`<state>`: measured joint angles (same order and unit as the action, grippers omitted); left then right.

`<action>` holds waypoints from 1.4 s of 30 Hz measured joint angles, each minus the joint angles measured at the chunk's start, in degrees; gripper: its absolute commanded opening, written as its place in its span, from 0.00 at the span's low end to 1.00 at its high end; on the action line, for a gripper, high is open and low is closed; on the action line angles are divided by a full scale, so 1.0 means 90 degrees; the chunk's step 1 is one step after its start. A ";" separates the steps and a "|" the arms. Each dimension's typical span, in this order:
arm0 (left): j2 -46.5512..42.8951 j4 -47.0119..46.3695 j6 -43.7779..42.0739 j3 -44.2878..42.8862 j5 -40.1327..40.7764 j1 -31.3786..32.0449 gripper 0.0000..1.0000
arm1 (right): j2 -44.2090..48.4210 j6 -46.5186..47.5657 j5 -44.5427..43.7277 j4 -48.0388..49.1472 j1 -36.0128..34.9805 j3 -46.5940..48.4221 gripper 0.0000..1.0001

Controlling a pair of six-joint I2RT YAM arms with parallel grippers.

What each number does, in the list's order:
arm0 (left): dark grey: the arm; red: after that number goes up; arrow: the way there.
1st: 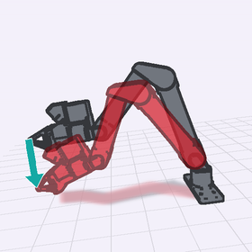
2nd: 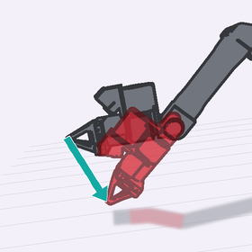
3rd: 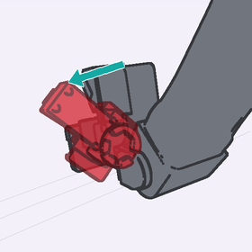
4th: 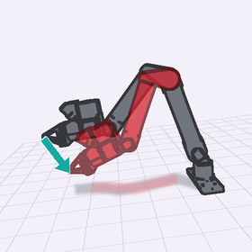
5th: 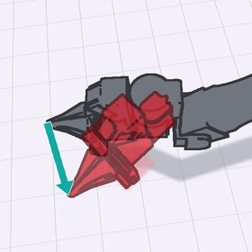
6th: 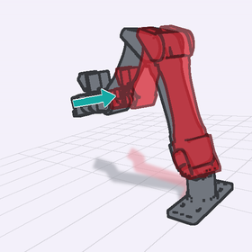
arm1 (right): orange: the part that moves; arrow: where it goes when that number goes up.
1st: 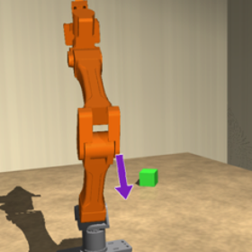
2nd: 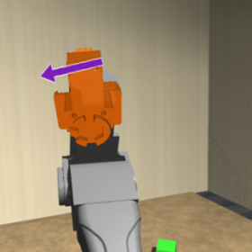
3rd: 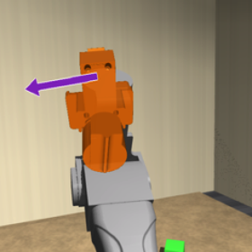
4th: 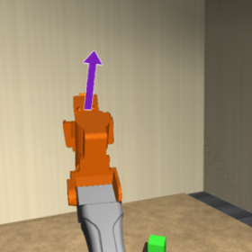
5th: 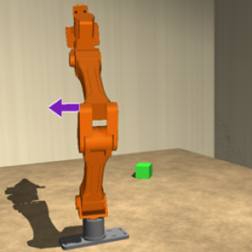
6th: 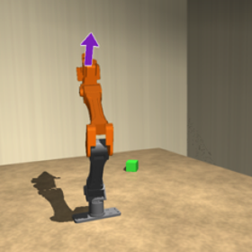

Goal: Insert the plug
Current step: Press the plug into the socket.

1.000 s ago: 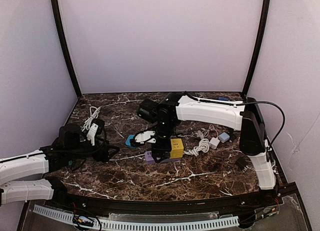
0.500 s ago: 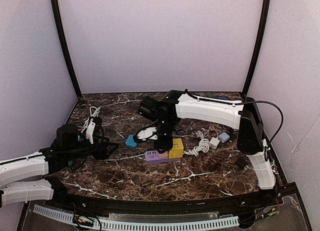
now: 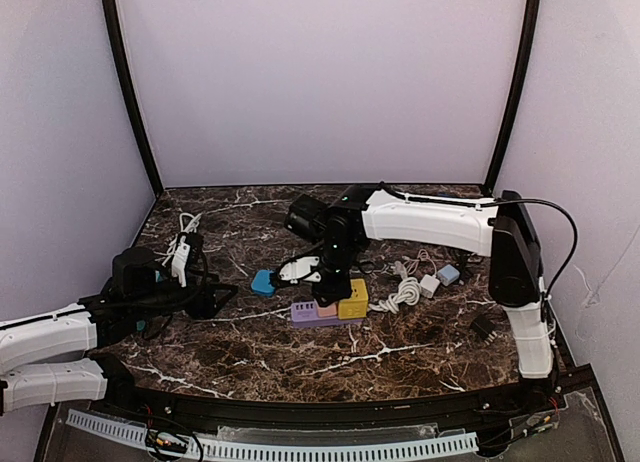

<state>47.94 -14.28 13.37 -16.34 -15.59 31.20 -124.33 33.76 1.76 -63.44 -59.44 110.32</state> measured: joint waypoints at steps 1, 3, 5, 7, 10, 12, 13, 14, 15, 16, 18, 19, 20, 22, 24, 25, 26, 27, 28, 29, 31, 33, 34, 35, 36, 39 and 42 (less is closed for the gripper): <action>0.0000 -0.0010 0.0000 0.0000 -0.0002 -0.0007 0.74 | 0.0051 -0.0017 0.0005 0.0053 0.0002 -0.0085 0.22; 0.0000 -0.0032 0.0000 0.0000 0.0000 -0.0022 0.74 | 0.0172 -0.0058 0.0022 0.0158 0.0002 -0.0282 0.32; 0.0000 -0.0036 -0.0002 0.0000 -0.0002 -0.0022 0.74 | 0.0347 -0.0148 0.0058 0.0270 0.0000 -0.0563 0.41; 0.0000 -0.0039 -0.0005 0.0000 -0.0002 -0.0022 0.74 | 0.0389 -0.0172 0.0100 0.0219 0.0000 -0.0646 0.47; 0.0000 -0.0056 -0.0005 0.0000 -0.0019 -0.0022 0.73 | 0.0328 -0.0175 0.0143 -0.0032 0.0000 -0.0648 0.52; 0.0000 -0.0078 -0.0010 0.0002 -0.0061 -0.0022 0.73 | 0.0211 -0.0141 0.0143 -0.0236 -0.0005 -0.0396 0.55; 0.0000 -0.0090 -0.0032 0.0002 -0.0107 -0.0022 0.73 | 0.0131 -0.0107 0.0134 -0.0318 -0.0007 -0.0197 0.55; 0.0000 -0.0117 -0.0063 0.0015 -0.0185 -0.0022 0.74 | 0.0078 -0.0100 0.0134 -0.0340 -0.0005 -0.0046 0.55; 0.0010 -0.0151 -0.0119 0.0034 -0.0287 -0.0022 0.74 | 0.0032 -0.0068 0.0134 -0.0355 -0.0005 0.0104 0.55; 0.0024 -0.0163 -0.0168 0.0046 -0.0389 -0.0022 0.75 | -0.0010 -0.0039 0.0129 -0.0357 -0.0005 0.0228 0.54; 0.0168 -0.0172 -0.0359 0.0046 -0.0675 -0.0019 0.76 | -0.0058 0.0012 0.0126 -0.0362 -0.0005 0.0328 0.52; 0.0257 -0.0172 -0.0469 0.0046 -0.0792 -0.0007 0.76 | -0.0083 0.0029 0.0124 -0.0376 -0.0005 0.0333 0.50; 0.0357 -0.0158 -0.0614 0.0044 -0.0896 0.0029 0.77 | -0.0117 0.0041 0.0126 -0.0406 -0.0005 0.0328 0.46; 0.0631 -0.0136 -0.1022 0.0029 -0.1039 0.0199 0.77 | -0.0180 0.0073 0.0143 -0.0425 -0.0005 0.0267 0.35; 0.0891 -0.0160 -0.1399 0.0010 -0.1107 0.0469 0.79 | -0.0209 0.0058 0.0192 -0.0449 -0.0005 0.0107 0.28; 0.1054 -0.0209 -0.1574 -0.0005 -0.1129 0.0627 0.80 | -0.0211 0.0080 0.0211 -0.0464 -0.0005 0.0027 0.24; 0.1241 -0.0291 -0.1710 -0.0012 -0.1163 0.0782 0.82 | -0.0211 0.0100 0.0248 -0.0459 -0.0005 -0.0034 0.20; 0.1462 -0.0437 -0.1821 -0.0012 -0.1205 0.0937 0.83 | -0.0199 0.0085 0.0301 -0.0437 -0.0005 -0.0083 0.16; 0.1620 -0.0549 -0.1872 -0.0012 -0.1239 0.1018 0.86 | -0.0168 0.0095 0.0316 -0.0401 -0.0005 -0.0129 0.13; 0.1843 -0.0733 -0.1923 -0.0015 -0.1304 0.1100 0.86 | -0.0117 0.0083 0.0350 -0.0347 -0.0005 -0.0206 0.10; 0.2234 -0.1066 -0.2018 -0.0027 -0.1382 0.1166 0.88 | 0.0022 0.0129 0.0430 -0.0175 -0.0002 -0.0437 0.02; 0.2684 -0.1426 -0.2144 -0.0087 -0.1447 0.1231 0.89 | 0.0236 0.0148 0.0505 0.0090 0.0000 -0.0787 0.00; 0.2948 -0.1610 -0.2237 -0.0153 -0.1484 0.1263 0.89 | 0.0386 0.0151 0.0542 0.0279 0.0007 -0.1044 0.00; 0.3174 -0.1766 -0.2307 -0.0226 -0.1530 0.1302 0.89 | 0.0527 0.0153 0.0566 0.0444 0.0010 -0.1270 0.00; 0.3378 -0.1904 -0.2378 -0.0291 -0.1564 0.1336 0.89 | 0.0668 0.0165 0.0580 0.0619 0.0010 -0.1503 0.00; 0.4075 -0.2356 -0.2606 -0.0571 -0.1695 0.1491 0.89 | 0.1105 0.0243 0.0602 0.1192 0.0029 -0.2178 0.00; 0.4697 -0.2640 -0.2781 -0.0903 -0.1829 0.1571 0.89 | 0.1443 0.0318 0.0624 0.1739 0.0036 -0.2752 0.00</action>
<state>90.21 -38.04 -11.66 -24.47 -32.05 45.34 -111.35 36.62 7.38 -47.79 -59.11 85.56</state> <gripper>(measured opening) 0.892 0.253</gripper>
